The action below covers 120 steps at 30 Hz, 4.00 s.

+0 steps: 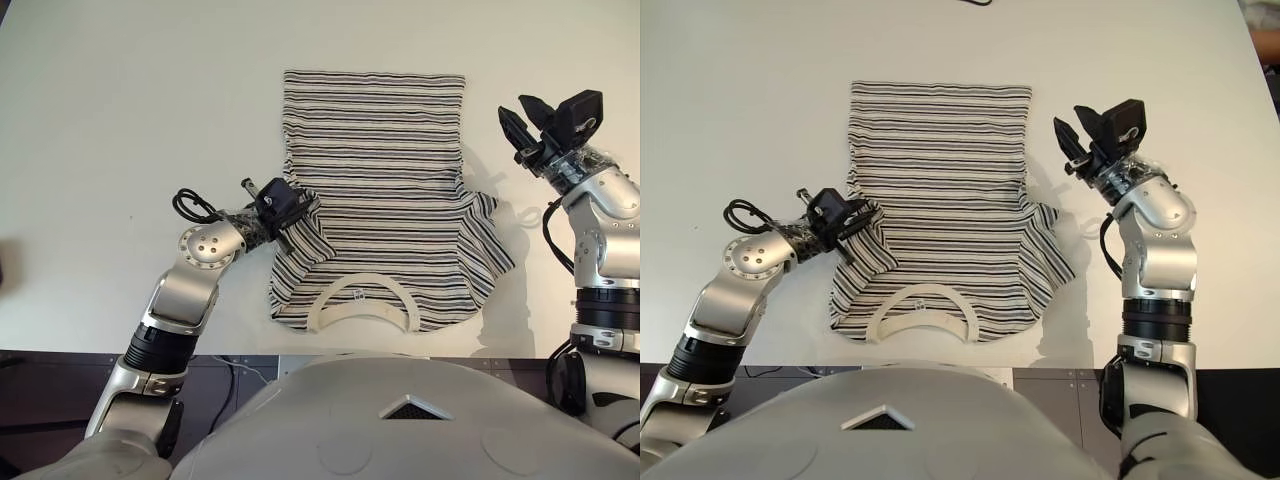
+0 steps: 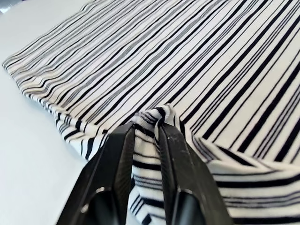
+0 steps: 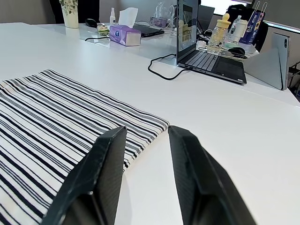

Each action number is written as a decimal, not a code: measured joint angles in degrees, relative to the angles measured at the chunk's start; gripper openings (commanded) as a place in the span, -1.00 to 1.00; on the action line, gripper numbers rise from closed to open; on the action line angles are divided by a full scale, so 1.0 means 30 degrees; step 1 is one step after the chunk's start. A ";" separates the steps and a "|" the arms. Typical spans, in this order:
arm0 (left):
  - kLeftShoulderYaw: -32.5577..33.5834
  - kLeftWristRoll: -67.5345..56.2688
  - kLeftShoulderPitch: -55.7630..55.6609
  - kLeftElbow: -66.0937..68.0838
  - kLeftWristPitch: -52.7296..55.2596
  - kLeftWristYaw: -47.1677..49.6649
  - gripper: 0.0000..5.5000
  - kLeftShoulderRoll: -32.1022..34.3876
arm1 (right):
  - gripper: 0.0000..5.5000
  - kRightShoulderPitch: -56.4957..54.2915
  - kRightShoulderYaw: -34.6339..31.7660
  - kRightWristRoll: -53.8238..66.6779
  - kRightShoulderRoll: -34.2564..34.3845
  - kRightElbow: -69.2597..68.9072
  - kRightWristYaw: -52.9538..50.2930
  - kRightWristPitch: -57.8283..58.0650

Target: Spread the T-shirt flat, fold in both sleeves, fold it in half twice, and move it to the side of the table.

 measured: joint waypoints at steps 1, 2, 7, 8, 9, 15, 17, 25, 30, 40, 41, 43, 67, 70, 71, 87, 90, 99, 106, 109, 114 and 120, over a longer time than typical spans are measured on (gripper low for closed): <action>0.0083 -0.0008 0.0087 -0.0357 0.0007 0.0005 -0.67 0.0005 | -0.41 0.0396 -0.0297 0.0243 -0.0122 -0.0169 0.0170 0.0189; 0.0286 -0.0002 0.0323 -0.0656 0.0012 0.0033 -0.67 0.0024 | -0.41 0.0841 -0.0683 0.0541 -0.0279 -0.0333 0.0346 0.0371; 0.1851 0.1116 0.3298 -0.2967 -0.0063 0.0951 -0.67 0.0984 | -0.41 0.6399 -0.4228 0.5419 -0.1381 -0.3788 0.2525 0.5102; 0.2125 0.1136 0.3952 -0.3699 -0.0029 0.1167 -0.67 0.0946 | -0.41 0.7351 -0.4625 0.6036 -0.1671 -0.4154 0.3042 0.5854; 0.2477 0.1130 0.5196 -0.4880 -0.0088 0.1455 -0.67 0.0892 | -0.41 0.8865 -0.5034 0.6413 -0.2193 -0.4300 0.3817 0.6633; 0.2770 0.2029 0.8972 -0.6628 -0.1013 0.2371 -0.67 0.0571 | -0.41 1.2493 -0.6170 0.7579 -0.2520 -0.4081 0.4977 0.8509; 0.2683 0.2446 0.9398 -0.6793 -0.1301 0.2509 -0.67 0.0551 | -0.41 1.3023 -0.6369 0.8037 -0.2420 -0.4516 0.4915 0.8966; 0.1954 0.3567 1.0190 -0.6854 -0.2143 0.2737 -0.67 0.0338 | -0.41 1.4150 -0.5757 0.9097 -0.1635 -0.7023 0.3831 1.0448; 0.1566 0.4154 1.0193 -0.6855 -0.2459 0.2734 -0.67 0.0200 | -0.41 1.4020 -0.5154 0.9086 -0.1539 -0.7639 0.3098 1.0496; 0.1452 0.4502 1.0183 -0.6851 -0.2627 0.2724 -0.66 0.0167 | -0.94 1.3669 -0.4934 0.9067 -0.1418 -0.7398 0.2451 1.0494; 0.1453 0.4505 1.0177 -0.6850 -0.2636 0.2726 -0.66 0.0156 | -0.94 1.3636 -0.4913 0.9023 -0.1418 -0.7362 0.2424 1.0491; 0.1454 0.4513 1.0168 -0.6848 -0.2656 0.2733 -0.66 0.0115 | -0.94 1.3420 -0.4888 0.8977 -0.1419 -0.7215 0.2400 1.0478; 0.1427 0.4903 0.9619 -0.6916 -0.2731 0.2518 -0.66 -0.0253 | -0.94 1.0121 -0.3222 1.1226 -0.2166 -1.1039 0.1507 1.2695; 0.1296 0.4910 0.9300 -0.6930 -0.2718 0.2287 -0.66 -0.0211 | -0.94 0.9809 -0.1976 1.0509 -0.2064 -1.0971 0.1185 1.2542; 0.1282 0.4911 0.9213 -0.6931 -0.2715 0.2225 -0.66 -0.0207 | -0.94 0.9824 -0.1665 1.0305 -0.2061 -1.0988 0.1192 1.2426; 0.1004 0.5348 0.8487 -0.6832 -0.2826 0.1707 -0.66 -0.0028 | -0.94 0.9906 0.2187 0.6946 -0.2319 -1.1358 0.2026 1.0121; 0.0957 0.5641 0.8486 -0.6757 -0.3010 0.1689 -0.66 0.0091 | -0.84 0.9726 0.1967 0.7095 -0.2320 -1.1361 0.2239 0.9875; 0.1729 0.5487 0.8667 -0.6440 -0.3907 0.1087 -0.66 0.0916 | -0.82 0.8424 0.0068 0.9680 -0.3960 -1.1800 0.5015 1.0259; 0.1938 0.5256 1.0126 -0.6817 -0.6322 -0.0168 -0.66 0.2160 | -0.82 0.8898 0.1346 0.5510 -0.4318 -0.8734 0.5418 0.6730; 0.1437 0.5808 1.0770 -0.6341 -0.7561 -0.0259 -0.66 0.2508 | -0.82 0.9943 0.2944 0.3281 -0.4337 -0.7291 0.5717 0.4528; 0.2769 0.5809 1.0873 -0.5414 -0.9445 -0.0109 -0.66 0.2961 | -0.82 0.9994 0.2862 0.3416 -0.4296 -0.7012 0.6118 0.3426; 0.6441 0.5694 1.3457 -0.2859 -1.5430 -0.0481 -0.52 0.5674 | -0.71 0.9449 -0.2248 0.8063 -0.6048 -0.8647 0.7584 0.5762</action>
